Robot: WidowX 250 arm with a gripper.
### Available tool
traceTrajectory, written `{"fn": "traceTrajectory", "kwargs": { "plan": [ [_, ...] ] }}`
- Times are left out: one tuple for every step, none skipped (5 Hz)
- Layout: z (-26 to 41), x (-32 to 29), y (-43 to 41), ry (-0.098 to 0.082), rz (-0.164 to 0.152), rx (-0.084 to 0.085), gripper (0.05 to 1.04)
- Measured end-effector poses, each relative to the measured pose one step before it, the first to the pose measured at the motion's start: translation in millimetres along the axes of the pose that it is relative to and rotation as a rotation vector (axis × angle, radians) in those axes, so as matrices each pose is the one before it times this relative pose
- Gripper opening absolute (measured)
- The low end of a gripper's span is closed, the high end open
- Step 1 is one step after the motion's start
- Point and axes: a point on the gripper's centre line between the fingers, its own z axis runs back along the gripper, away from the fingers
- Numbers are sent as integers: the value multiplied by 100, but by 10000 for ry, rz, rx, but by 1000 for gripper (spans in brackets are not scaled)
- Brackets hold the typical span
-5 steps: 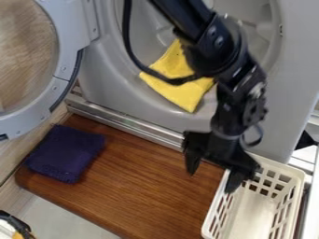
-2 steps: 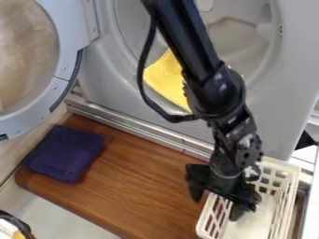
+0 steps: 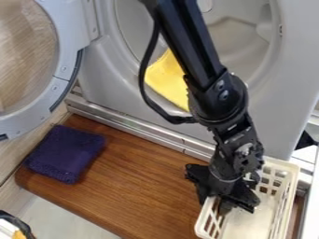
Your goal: Moved the basket to the left side of the table
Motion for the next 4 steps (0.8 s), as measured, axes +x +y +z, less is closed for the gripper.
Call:
{"fn": "traceTrajectory", "kwargs": {
  "plan": [
    [345, 218, -421, -203, -236, -64, 217],
    [379, 341, -266, 95, -379, 147, 154],
    [3164, 586, -180, -524, -732, -73, 107],
    [3425, -439, 2259, -304, -158, -86, 92]
  ]
}}
